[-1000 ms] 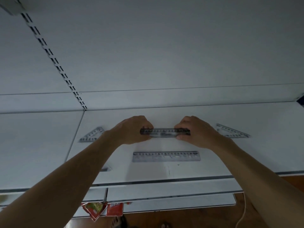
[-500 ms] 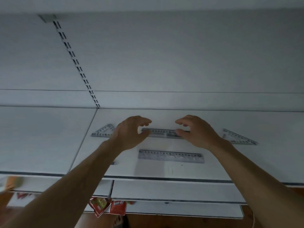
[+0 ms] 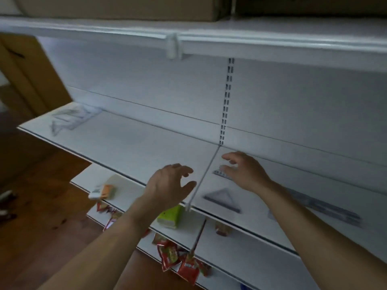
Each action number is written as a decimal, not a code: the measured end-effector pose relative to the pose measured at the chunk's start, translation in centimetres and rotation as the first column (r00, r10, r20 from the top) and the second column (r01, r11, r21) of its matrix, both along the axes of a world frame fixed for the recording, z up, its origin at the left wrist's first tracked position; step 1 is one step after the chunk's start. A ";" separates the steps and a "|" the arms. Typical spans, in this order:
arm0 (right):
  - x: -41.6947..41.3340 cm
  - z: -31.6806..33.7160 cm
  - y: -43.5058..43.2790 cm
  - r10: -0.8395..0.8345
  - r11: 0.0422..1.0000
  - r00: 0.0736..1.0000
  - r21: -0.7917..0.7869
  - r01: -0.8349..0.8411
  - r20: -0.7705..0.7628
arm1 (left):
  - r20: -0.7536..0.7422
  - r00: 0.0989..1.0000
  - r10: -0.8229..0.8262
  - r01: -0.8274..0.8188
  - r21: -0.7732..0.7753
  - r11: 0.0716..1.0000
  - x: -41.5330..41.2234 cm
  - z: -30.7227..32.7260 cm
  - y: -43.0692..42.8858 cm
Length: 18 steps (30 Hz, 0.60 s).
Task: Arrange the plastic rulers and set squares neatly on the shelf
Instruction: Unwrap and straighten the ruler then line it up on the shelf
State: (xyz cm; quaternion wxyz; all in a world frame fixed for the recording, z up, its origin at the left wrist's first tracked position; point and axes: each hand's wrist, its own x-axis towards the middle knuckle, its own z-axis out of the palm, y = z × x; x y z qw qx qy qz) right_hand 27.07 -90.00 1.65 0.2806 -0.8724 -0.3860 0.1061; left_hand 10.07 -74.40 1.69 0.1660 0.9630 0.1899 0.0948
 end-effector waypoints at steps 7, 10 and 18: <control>-9.2 1.2 16.3 0.148 0.989 0.989 0.007 -0.148 0.032 | 0.038 0.987 0.156 -0.159 0.072 0.985 -12.4 0.9 12.4; -13.1 1.4 22.5 0.204 0.979 0.978 0.004 -0.204 0.035 | 0.032 0.970 0.240 -0.242 0.078 0.967 -17.3 1.5 17.0; -18.2 0.9 34.2 0.317 0.947 0.948 -0.065 -0.314 0.037 | 0.011 0.932 0.363 -0.363 0.027 0.931 -22.9 0.4 26.3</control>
